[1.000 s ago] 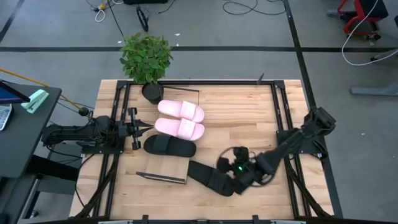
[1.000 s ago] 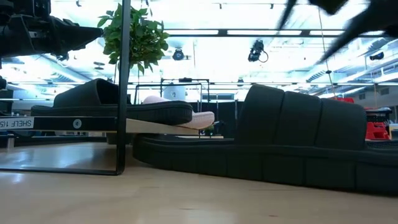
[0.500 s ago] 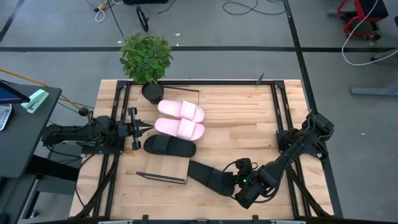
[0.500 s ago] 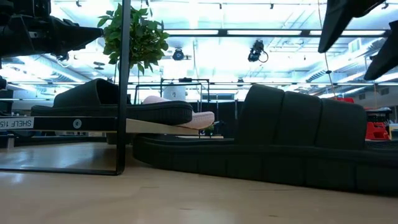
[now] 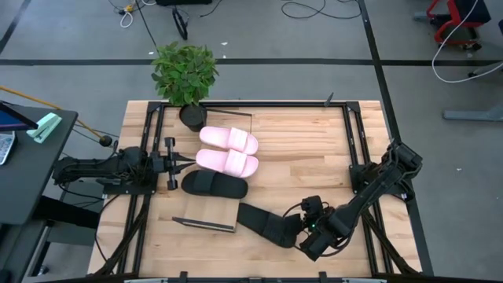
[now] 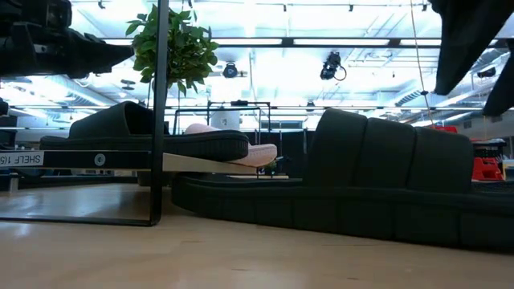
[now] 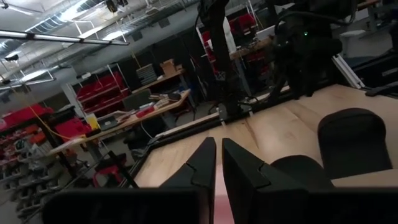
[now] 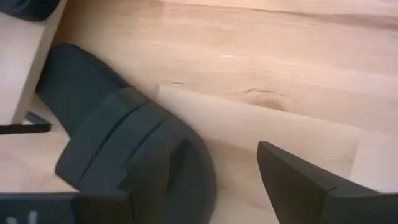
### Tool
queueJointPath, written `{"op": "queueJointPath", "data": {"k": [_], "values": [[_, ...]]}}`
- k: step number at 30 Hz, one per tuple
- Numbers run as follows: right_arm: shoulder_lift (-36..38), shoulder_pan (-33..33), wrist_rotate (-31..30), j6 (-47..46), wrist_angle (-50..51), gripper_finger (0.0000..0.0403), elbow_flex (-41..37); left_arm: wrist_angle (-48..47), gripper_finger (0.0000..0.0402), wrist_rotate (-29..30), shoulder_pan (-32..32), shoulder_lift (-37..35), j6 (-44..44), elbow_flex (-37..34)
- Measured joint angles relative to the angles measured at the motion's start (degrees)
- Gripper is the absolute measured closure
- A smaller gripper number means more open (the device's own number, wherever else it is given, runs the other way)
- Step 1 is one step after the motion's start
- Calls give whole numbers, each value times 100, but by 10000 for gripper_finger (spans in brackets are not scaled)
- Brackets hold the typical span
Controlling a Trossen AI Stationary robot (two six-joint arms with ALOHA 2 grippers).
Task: Pick and place slides into the shelf
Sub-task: Put the black slipper on the shelf
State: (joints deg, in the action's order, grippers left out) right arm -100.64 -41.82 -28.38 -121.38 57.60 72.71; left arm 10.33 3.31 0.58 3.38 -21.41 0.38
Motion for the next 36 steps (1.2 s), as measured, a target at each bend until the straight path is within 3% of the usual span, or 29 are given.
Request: {"op": "queueJointPath", "data": {"k": [7, 13, 16, 25, 31, 36], "values": [[-2, -116, 910, -269, 617, 155, 0, -5, 376, -3, 0, 0, 450, 0], [-2, -604, 1693, -830, 1316, 155, 0, -3, 367, 231, -3, 0, 299, 0], [-2, -782, 1585, -864, 1287, 155, 0, -39, 366, 560, 0, 0, 453, 0], [-2, -903, 477, -504, 1186, 155, 0, -301, 376, 588, 0, 0, 1516, 0], [-1, -900, 521, -122, 686, 154, -157, 212, 373, 588, 0, -2, 1501, 0], [-8, -1083, 818, -901, -482, 153, -954, 79, 368, 447, -7, 41, 1524, 170]]}}
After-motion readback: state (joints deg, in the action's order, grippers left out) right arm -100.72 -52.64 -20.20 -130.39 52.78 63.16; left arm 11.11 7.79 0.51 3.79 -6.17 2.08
